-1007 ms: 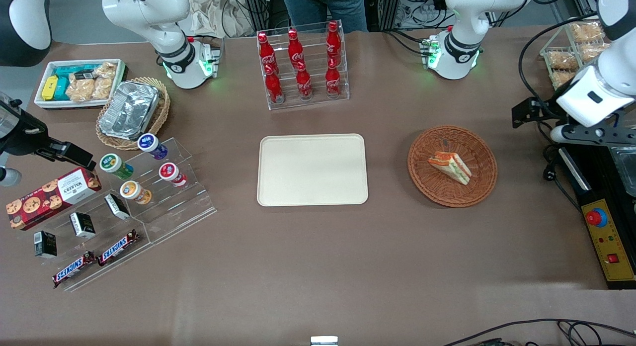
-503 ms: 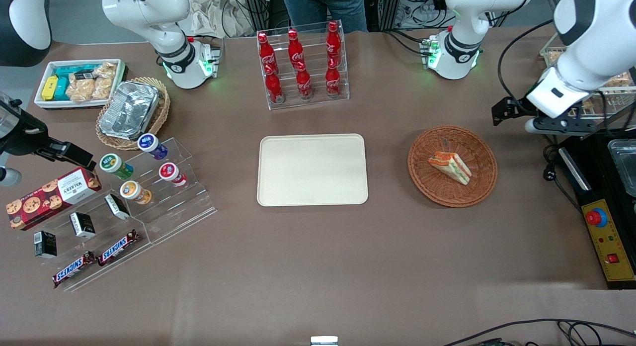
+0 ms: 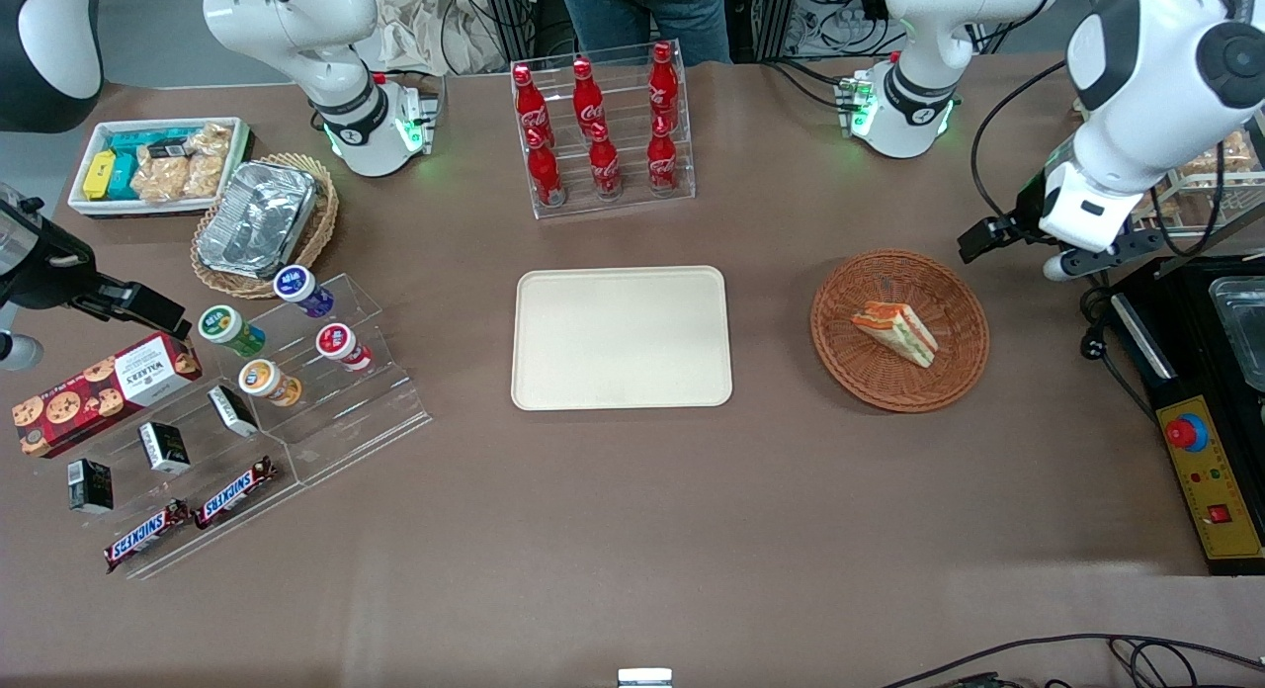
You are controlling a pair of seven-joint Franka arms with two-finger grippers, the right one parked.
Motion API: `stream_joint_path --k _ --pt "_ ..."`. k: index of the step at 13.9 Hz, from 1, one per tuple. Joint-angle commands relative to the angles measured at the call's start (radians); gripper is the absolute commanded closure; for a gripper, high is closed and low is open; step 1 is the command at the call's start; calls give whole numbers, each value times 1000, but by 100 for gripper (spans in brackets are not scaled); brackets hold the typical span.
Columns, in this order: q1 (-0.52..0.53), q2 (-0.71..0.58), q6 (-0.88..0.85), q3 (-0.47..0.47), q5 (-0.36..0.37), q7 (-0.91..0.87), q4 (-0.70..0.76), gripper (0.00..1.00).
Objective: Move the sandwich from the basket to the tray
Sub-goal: 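Move the left gripper over the wicker basket above the sandwich, then lower the open left gripper onto the wrapped sandwich and close it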
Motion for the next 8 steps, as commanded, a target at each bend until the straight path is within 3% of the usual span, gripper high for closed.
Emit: stream_joint_path --k 1,5,8 --pt "-15 14 116 -5 6 -181 -81 0" --pt "-69 109 189 -5 81 -417 -80 0" --pt "-99 181 261 -4 91 -543 -67 0"
